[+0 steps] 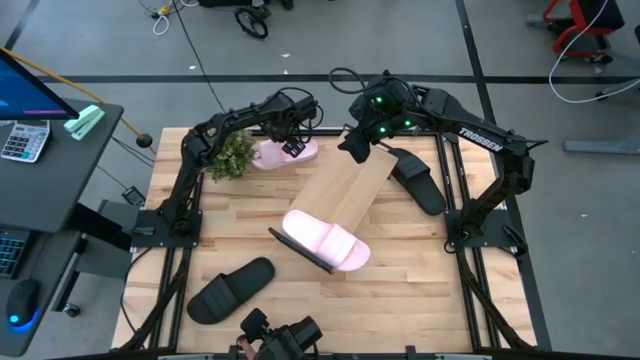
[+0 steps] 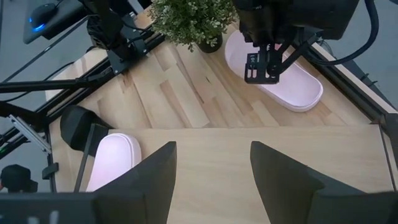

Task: Pick and place slides into the shelf
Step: Put the pink slipper on the shelf

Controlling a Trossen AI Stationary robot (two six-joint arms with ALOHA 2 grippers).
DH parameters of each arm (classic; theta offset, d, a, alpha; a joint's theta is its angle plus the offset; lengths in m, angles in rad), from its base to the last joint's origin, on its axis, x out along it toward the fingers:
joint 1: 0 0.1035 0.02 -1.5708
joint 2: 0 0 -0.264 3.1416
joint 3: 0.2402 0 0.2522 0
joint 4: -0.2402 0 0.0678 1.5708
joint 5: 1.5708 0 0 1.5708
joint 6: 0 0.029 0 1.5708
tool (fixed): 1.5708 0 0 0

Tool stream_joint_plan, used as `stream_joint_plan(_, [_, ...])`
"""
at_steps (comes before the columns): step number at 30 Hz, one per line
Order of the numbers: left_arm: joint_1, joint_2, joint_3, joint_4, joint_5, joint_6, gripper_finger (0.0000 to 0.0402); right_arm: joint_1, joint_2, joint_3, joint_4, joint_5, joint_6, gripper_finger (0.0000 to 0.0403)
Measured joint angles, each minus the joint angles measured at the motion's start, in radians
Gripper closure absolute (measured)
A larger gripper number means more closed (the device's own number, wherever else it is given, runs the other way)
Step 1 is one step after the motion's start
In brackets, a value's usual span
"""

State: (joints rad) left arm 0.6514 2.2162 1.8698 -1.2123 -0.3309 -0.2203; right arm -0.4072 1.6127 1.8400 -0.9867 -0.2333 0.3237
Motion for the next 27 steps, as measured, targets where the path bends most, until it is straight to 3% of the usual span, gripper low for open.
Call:
stream_joint_plan(18, [0.007, 0.036, 0.001, -0.009, -0.032, 0.007, 0.0182, 0.0, 0.0, 0.0, 0.005, 0.002, 0.015, 0.0192])
stream_joint_plan(27, [0.019, 0.036, 0.001, -0.006, -0.034, 0.018, 0.0238, 0.0, 0.0, 0.0, 0.005, 0.002, 0.024, 0.0193])
